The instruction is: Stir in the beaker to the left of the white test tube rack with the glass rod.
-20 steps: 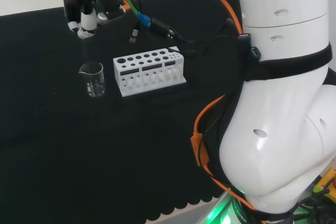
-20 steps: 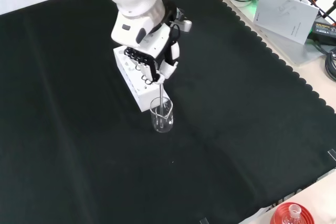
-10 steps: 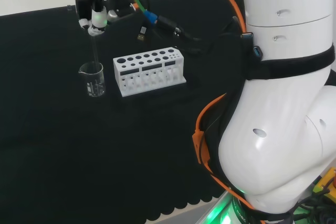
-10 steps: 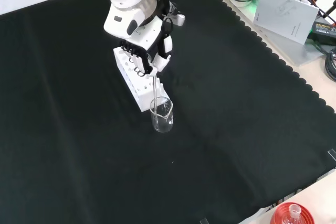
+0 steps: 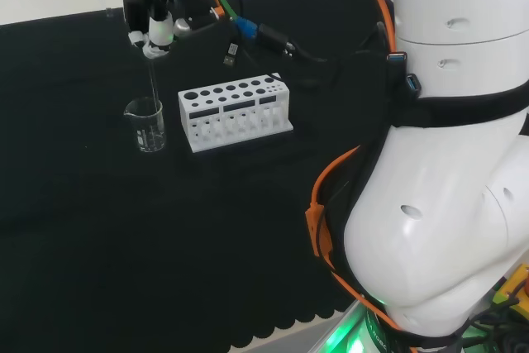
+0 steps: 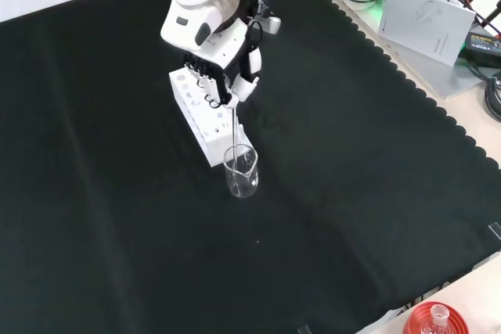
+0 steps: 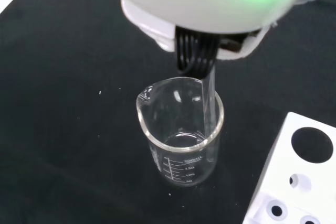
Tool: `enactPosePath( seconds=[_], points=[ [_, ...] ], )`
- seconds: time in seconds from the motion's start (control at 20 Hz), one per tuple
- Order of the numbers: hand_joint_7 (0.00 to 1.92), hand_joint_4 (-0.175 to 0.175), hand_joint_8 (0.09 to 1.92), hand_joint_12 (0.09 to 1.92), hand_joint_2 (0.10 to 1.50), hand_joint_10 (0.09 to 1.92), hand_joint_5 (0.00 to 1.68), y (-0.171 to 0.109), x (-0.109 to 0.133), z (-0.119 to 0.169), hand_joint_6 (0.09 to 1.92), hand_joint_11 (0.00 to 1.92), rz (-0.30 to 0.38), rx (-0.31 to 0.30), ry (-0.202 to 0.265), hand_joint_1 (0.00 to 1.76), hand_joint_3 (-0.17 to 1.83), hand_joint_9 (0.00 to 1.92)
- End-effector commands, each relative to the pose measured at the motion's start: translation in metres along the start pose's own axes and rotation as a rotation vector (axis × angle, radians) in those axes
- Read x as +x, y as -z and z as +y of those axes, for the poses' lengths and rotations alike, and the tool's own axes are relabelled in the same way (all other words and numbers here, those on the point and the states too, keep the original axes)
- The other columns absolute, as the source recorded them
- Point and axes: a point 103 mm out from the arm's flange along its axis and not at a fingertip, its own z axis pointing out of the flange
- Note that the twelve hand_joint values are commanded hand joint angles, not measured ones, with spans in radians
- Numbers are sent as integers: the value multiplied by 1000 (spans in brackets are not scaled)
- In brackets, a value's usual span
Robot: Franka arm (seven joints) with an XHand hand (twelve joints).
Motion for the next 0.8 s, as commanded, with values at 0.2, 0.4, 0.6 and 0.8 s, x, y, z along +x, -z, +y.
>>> enactPosePath(
  seconds=[0.2, 0.4, 0.6, 0.8],
  points=[
    [1424, -175, 582, 478, 475, 87, 1224, 7, 19, -7, 683, 1617, -11, -14, 4, 1452, 866, 1722],
    [1424, -175, 582, 478, 475, 87, 1224, 10, 23, -9, 683, 1617, -15, -21, 5, 1452, 867, 1722],
    [1424, -175, 582, 478, 475, 87, 1224, 10, 24, -9, 683, 1617, -18, -23, 5, 1452, 866, 1722],
    [1424, -175, 582, 478, 475, 87, 1224, 10, 25, -9, 683, 1617, -17, -22, 3, 1452, 866, 1722]
  ],
)
